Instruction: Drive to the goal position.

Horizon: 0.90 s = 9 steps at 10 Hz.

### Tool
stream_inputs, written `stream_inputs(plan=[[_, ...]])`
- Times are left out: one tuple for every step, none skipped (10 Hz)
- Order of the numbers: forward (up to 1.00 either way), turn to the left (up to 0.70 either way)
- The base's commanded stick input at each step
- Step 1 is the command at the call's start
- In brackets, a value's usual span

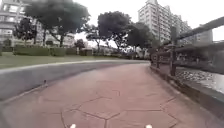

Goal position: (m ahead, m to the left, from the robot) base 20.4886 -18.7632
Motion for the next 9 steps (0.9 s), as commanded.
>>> stream_inputs(plan=[[1.0, 0.0], [1.0, 0.0], [1.0, 0.0], [1.0, 0.0], [1.0, 0.0], [1.0, 0.0], [1.0, 0.0], [1.0, 0.0], [1.0, 0.0]])
